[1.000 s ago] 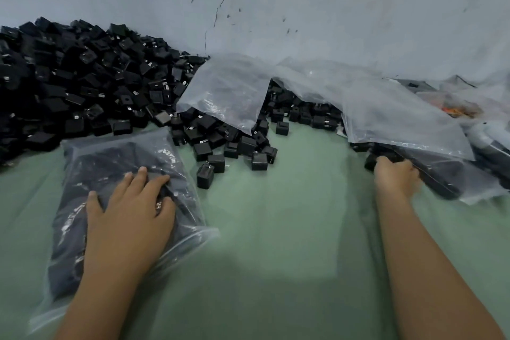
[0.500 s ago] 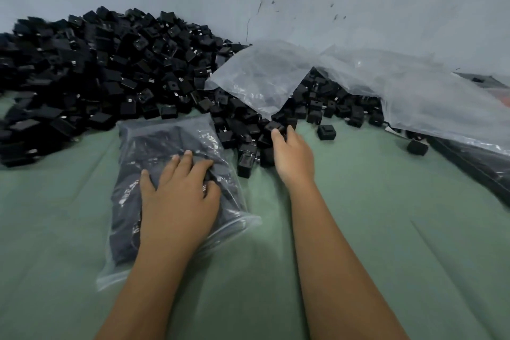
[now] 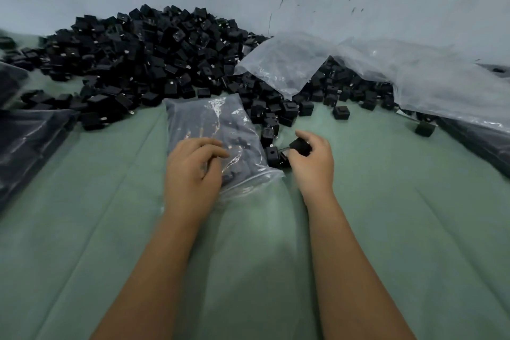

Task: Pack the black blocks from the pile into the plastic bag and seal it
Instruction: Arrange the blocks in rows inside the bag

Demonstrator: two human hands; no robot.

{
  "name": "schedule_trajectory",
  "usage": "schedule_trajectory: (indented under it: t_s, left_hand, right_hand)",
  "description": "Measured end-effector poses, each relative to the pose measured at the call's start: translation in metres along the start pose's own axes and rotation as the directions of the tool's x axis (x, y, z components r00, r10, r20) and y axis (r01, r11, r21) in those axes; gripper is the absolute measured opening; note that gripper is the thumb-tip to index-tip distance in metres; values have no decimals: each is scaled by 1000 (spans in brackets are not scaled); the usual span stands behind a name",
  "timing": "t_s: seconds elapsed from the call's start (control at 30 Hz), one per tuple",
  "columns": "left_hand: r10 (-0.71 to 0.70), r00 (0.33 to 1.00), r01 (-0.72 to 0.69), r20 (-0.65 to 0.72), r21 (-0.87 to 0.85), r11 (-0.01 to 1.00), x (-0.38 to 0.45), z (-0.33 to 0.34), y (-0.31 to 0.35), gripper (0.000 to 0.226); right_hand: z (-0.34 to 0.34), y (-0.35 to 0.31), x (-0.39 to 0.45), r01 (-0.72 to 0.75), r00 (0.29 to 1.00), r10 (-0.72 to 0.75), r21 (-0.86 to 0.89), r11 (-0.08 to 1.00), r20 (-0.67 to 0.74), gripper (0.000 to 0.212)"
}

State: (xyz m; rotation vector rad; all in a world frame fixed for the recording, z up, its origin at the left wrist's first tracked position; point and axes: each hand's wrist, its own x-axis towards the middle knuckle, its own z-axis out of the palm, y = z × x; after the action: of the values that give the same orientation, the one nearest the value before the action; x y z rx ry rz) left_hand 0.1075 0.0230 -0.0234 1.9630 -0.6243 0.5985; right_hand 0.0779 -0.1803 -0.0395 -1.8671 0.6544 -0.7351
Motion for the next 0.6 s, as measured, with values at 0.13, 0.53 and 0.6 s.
schedule_trajectory:
  t_s: [0.13, 0.53, 0.6]
  left_hand:
    - [-221, 970, 217, -104, -48, 975, -9, -33, -12, 26]
    - [-19, 980, -36, 200, 269, 963, -11, -37, -11, 31]
    - [27, 958, -102, 284, 252, 962, -12, -37, -11, 41]
  right_hand:
    - [-5, 0, -7, -52, 982, 75, 132, 990, -173, 41]
    - [24, -42, -80, 268, 961, -239, 247, 931, -142, 30]
    - [32, -45, -92, 317, 948, -315, 247, 916, -49, 29]
